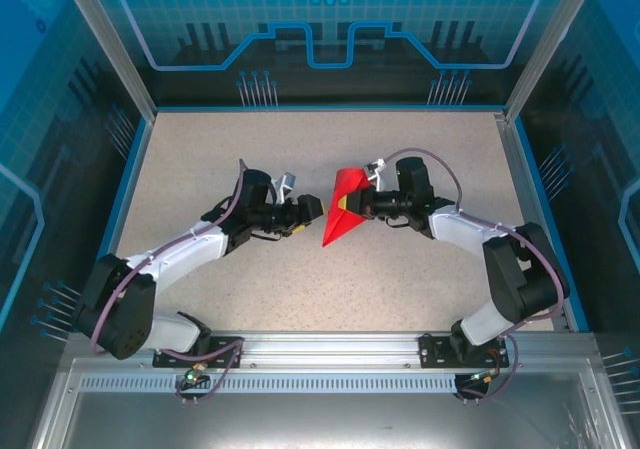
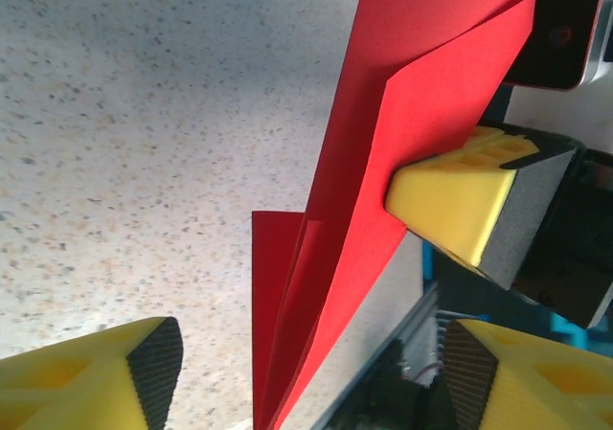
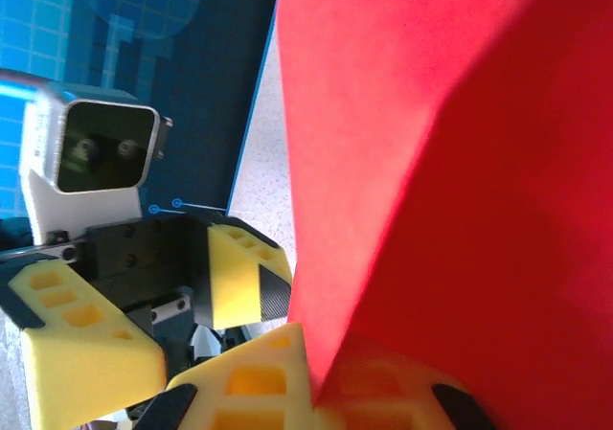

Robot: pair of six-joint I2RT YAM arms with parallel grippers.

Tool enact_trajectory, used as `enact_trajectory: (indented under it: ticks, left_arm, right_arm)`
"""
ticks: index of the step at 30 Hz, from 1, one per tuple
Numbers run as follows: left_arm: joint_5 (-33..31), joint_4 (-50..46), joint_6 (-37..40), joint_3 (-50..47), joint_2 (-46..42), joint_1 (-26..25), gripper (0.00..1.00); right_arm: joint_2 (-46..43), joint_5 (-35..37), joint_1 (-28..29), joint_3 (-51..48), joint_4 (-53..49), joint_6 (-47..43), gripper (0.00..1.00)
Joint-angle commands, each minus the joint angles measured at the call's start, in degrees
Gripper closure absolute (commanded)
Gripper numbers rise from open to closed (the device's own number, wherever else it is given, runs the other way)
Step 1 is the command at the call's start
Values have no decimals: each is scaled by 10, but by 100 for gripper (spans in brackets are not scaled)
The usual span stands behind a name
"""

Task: Fold a paper plane with a square sheet of paper (pick it up from the middle)
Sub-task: Turn over the paper at the center of the table.

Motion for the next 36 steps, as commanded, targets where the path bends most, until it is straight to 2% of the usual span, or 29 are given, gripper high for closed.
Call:
enact_trajectory:
  ticks: [1, 5, 13, 21, 24, 36]
  left_arm:
    - [17, 88, -103, -31, -27, 0, 22]
    - [-5, 168, -179, -70, -47, -7, 19]
    - [-30, 288, -278, -103, -38, -37, 16]
    - [-24, 316, -309, -90, -21, -46, 18]
    - [-22, 298, -292, -78, -20, -46, 24]
    - [1, 304, -275, -45, 8, -33, 57]
  right_arm:
    - [-21, -18, -3, 25, 23, 20, 96]
    - [-24, -25, -8, 29, 53, 45, 96]
    - [-29, -26, -10, 29, 113, 89, 96]
    - [-41, -26, -12, 25, 125, 101, 96]
    - [-44, -26, -12, 21, 125, 102, 96]
    - [-54, -39, -16, 14, 123, 102, 97]
